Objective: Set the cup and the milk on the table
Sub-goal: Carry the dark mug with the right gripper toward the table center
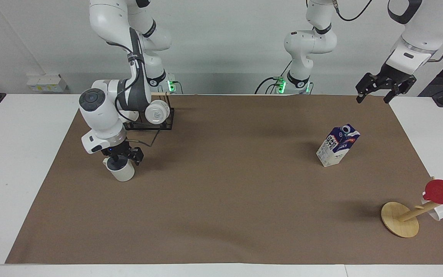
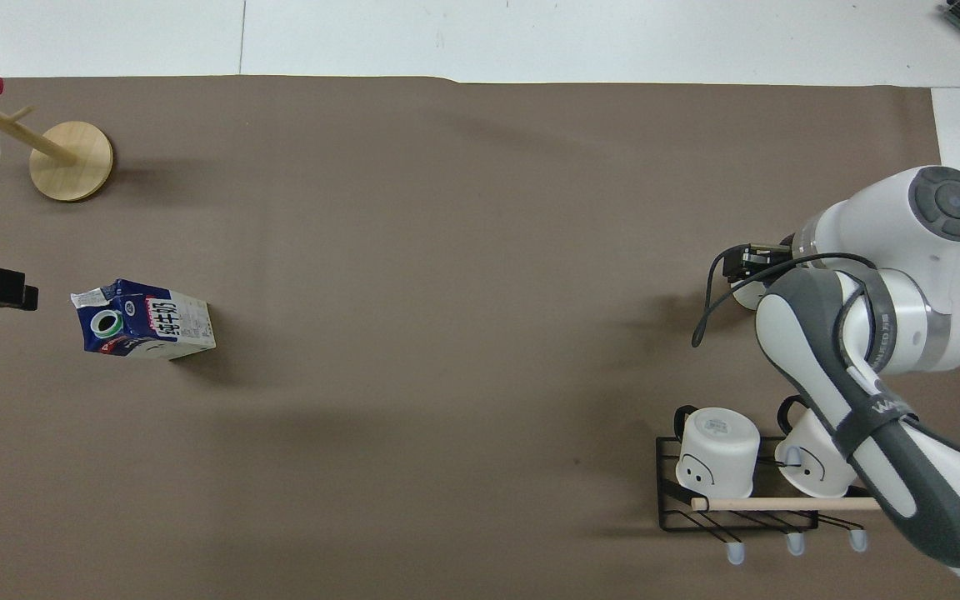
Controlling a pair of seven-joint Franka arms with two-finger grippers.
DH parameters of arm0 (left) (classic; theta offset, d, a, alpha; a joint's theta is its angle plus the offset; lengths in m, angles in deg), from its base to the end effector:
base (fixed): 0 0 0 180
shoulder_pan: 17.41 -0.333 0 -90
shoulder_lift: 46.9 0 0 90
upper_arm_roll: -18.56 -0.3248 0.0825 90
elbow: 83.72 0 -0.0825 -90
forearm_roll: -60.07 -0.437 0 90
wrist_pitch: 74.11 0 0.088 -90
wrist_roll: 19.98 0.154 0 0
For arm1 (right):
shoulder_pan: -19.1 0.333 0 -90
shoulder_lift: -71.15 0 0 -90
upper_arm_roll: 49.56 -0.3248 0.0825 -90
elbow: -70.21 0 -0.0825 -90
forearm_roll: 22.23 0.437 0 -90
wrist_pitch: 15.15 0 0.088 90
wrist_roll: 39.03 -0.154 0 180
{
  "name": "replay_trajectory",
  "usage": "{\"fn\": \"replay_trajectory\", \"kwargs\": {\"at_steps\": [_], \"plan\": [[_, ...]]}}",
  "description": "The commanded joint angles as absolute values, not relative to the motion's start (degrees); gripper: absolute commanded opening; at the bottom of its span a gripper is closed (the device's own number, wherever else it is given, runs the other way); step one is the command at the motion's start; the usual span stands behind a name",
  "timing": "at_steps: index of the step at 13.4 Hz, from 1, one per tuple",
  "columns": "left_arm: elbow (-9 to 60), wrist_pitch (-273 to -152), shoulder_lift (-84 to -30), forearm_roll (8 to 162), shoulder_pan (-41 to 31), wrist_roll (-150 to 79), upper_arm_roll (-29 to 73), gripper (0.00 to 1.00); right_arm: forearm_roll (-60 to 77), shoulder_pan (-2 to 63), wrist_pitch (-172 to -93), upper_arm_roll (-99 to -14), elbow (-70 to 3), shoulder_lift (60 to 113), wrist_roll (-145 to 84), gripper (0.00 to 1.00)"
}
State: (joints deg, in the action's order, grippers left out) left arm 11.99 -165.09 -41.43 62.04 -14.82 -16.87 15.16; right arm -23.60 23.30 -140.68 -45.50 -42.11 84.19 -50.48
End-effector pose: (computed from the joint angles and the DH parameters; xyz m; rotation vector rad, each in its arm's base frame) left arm 0.5785 0.0042 0.5920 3.1013 -0.0620 0.0219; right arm 0.6463 0.0003 0.2919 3.0938 -0.2818 0.0109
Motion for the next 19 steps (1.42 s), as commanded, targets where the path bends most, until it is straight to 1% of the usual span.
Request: {"fn": "replay_trajectory", "kwargs": {"at_steps": [1, 2, 7, 8, 11, 15, 16, 19], "plan": [[11.38, -163.76, -41.18, 61.21, -15.57, -17.26, 15.83, 1.0, -23.02, 23.23, -141.54, -45.6, -42.38, 83.99, -49.92, 0.14], [11.38, -163.76, -41.18, 61.21, -15.57, -17.26, 15.83, 1.0, -23.02, 23.23, -141.28, -45.6, -42.38, 83.99, -49.84, 0.0], [11.38, -163.76, -41.18, 61.3, -15.57, -17.26, 15.83, 1.0, -23.02, 23.49, -139.7, -46.39, -41.06, 83.55, -50.71, 0.0], [11.38, -163.85, -41.18, 61.3, -15.57, -17.26, 15.83, 1.0, -23.02, 24.63, -138.39, -47.18, -39.41, 83.55, -52.11, 0.0], [11.38, -163.76, -41.18, 61.21, -15.57, -17.26, 15.83, 1.0, -23.1, 29.63, -134.26, -47.36, -33.96, 84.07, -58.6, 0.0], [11.38, -163.76, -41.18, 61.21, -15.57, -17.26, 15.83, 1.0, -23.11, 38.5, -134.51, -47.36, -30.0, 85.65, -64.95, 0.0], [11.38, -163.76, -41.18, 61.21, -15.57, -17.26, 15.83, 1.0, -23.28, 39.92, -134.16, -47.36, -27.81, 86.53, -65.21, 0.0], [11.38, -163.76, -41.18, 61.21, -15.57, -17.26, 15.83, 1.0, -23.64, 44.93, -134.25, -47.36, -26.74, 88.64, -70.12, 0.0]]}}
